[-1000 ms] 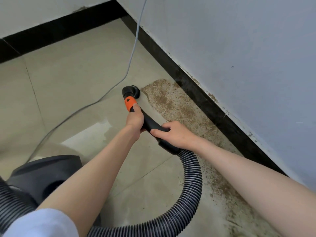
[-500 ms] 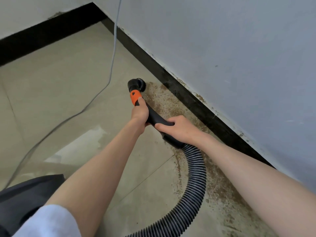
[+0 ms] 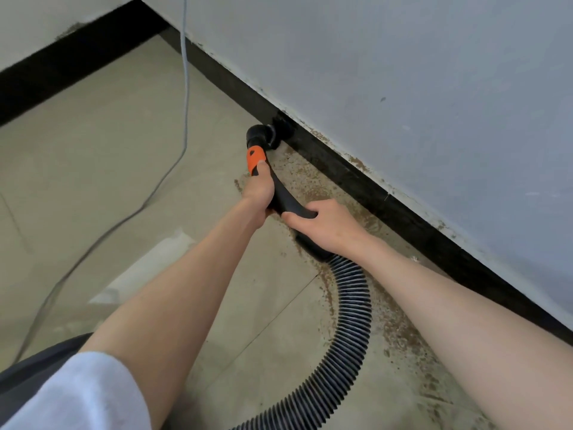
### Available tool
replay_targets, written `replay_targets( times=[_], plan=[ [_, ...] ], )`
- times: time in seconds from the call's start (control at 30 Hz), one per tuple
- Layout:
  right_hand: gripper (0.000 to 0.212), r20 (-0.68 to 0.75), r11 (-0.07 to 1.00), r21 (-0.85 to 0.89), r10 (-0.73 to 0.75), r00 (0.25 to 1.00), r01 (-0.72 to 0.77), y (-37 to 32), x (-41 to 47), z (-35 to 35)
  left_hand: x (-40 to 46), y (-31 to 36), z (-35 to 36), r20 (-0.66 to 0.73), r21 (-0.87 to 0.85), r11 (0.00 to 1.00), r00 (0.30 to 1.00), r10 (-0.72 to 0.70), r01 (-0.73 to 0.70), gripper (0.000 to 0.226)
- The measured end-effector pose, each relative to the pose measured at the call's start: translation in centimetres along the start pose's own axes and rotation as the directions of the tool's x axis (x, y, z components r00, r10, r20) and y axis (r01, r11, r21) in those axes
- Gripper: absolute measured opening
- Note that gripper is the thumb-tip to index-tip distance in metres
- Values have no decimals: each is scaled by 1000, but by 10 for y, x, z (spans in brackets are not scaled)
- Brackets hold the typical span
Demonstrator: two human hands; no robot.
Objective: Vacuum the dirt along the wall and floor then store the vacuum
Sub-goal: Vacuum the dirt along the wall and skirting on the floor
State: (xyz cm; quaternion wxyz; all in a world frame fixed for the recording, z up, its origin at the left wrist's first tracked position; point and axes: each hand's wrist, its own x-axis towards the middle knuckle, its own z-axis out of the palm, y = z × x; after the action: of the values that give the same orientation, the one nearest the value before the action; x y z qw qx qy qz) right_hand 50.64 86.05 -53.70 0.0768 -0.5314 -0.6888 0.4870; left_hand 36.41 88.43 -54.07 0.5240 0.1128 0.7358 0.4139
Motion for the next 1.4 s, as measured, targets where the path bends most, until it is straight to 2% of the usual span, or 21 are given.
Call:
replay_targets(
  times=[0.23,0.47,0.73,1.07,1.4],
  plan=[
    [40,71,998,7,-58,996,58,-15,4,21,1,-11,-33,-86,-32,999,996,13,-15,54],
    [44,149,995,-36,-90,985,96,-17,-18,33,-28,-32,-53,-144,-67,998,989,-17,8,51],
    [45,188,997,14,-83,979,82,-2,-56,41,-64,-60,-57,-138,-61,998,990,-42,33,56],
    [37,177,998,-25,-45,983,50,20,-83,26,-82,-80,-33,-109,-44,998,993,-53,48,59],
    [37,120,1000,-9,-23,992,24,15,-45,10,-44,-53,-13,-100,-30,999,995,-24,21,57]
  ],
)
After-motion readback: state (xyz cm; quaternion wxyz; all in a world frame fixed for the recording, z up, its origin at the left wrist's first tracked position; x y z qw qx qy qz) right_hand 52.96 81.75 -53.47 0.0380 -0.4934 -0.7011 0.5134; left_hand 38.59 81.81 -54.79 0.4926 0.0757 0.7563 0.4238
